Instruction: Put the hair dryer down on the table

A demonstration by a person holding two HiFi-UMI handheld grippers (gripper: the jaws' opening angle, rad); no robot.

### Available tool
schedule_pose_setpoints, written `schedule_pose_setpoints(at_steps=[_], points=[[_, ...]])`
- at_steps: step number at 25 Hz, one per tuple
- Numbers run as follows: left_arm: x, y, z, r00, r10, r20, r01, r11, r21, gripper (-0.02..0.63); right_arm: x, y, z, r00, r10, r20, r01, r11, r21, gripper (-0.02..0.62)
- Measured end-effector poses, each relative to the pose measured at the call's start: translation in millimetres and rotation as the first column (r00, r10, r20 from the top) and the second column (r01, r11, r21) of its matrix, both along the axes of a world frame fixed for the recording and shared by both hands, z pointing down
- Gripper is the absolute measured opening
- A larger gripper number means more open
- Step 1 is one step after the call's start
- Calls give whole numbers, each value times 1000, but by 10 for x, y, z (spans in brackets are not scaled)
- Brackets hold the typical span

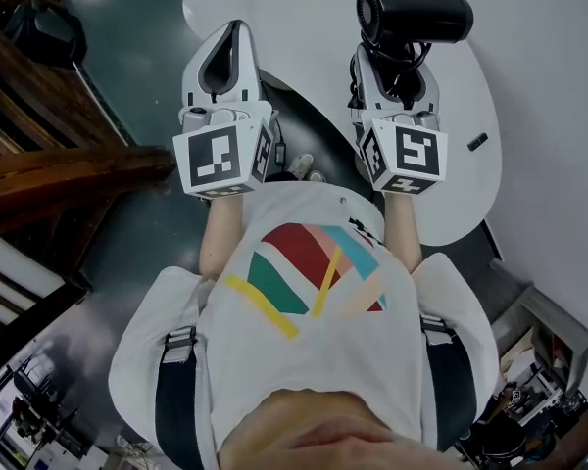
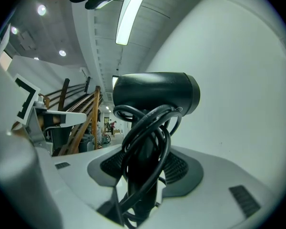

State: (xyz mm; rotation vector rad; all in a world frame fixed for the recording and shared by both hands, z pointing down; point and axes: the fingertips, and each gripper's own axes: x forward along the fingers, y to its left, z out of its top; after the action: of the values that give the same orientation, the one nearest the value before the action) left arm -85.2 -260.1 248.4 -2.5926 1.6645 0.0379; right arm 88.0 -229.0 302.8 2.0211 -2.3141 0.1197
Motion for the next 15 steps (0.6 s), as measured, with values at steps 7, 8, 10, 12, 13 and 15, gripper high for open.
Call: schedule_pose_setpoints(at_steps=[7, 8, 10, 12, 13, 15], points=[[-6, -6, 72, 1000, -9, 18, 10, 1000, -14, 14, 70, -74, 214, 1000, 11, -23, -12, 998, -59, 218], [-17, -12, 83, 1000, -13, 22, 14, 1000, -16, 14, 71, -91, 253, 1000, 14, -28, -16, 998, -67, 218], [-31, -12, 99, 999, -19, 29, 20, 1000, -19, 14, 78, -116, 334, 999, 19, -31, -21, 996, -83, 218], [-43, -4, 111, 999, -21, 30, 22, 1000, -22, 14, 80, -135, 414, 999, 19, -30, -22, 995, -101, 218], [-51, -2, 118, 999, -22, 31, 23, 999, -23, 14, 77, -144, 453, 999, 19, -32, -22, 994, -109, 218], [-67, -2, 131, 999, -23, 35, 24, 999, -26, 14, 74, -163, 529, 999, 18, -37, -23, 992, -127, 218]])
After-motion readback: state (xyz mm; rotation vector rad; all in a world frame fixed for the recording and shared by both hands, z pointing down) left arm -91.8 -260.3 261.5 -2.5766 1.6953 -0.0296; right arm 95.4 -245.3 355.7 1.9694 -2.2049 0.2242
